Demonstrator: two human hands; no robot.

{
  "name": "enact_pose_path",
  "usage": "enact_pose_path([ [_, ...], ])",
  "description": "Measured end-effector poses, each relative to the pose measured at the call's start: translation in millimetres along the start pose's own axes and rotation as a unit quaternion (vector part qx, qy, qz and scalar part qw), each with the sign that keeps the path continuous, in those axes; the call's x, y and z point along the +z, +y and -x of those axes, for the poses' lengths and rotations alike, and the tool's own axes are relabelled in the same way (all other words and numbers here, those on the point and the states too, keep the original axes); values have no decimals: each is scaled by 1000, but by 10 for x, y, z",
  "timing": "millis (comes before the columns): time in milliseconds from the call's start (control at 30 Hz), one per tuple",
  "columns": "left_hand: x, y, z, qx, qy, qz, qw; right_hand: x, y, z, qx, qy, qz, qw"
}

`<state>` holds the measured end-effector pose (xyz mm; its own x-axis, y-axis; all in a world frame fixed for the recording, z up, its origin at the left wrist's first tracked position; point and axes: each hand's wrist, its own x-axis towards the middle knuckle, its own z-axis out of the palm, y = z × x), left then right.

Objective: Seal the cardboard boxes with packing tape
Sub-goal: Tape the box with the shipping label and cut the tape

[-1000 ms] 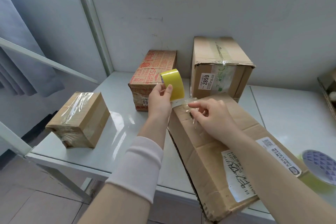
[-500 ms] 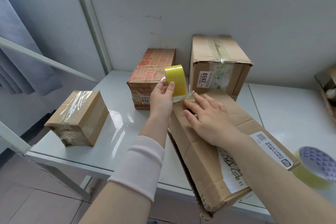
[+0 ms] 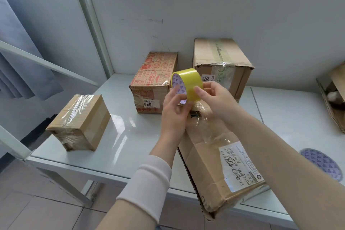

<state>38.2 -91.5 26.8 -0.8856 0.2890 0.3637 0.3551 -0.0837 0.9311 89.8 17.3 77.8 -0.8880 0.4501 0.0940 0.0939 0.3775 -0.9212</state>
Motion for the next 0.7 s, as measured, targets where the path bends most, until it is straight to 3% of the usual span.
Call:
enact_pose_path([
  [67, 30, -18, 36, -13, 39, -99, 994, 6, -41, -78, 8, -14, -30, 999],
  [133, 48, -10, 65, -92, 56, -127, 986, 17, -71, -134, 2, -31, -60, 998],
  [267, 45, -53, 3, -250, 3, 4, 968, 45, -103, -190, 4, -60, -55, 997],
  [367, 32, -81, -29, -246, -49, 0, 968, 76, -200, -205, -3, -40, -62, 997],
  [467, 54, -146, -60, -254, -34, -6, 967, 29, -518, -177, -5, 7, -144, 990],
  [600, 60, -173, -79, -239, -59, 4, 969, -100, -719, 134, -8, 26, -1, 1000],
  [700, 63, -175, -60, -250, -34, 13, 967, -309, -671, 524, -8, 38, 25, 999],
])
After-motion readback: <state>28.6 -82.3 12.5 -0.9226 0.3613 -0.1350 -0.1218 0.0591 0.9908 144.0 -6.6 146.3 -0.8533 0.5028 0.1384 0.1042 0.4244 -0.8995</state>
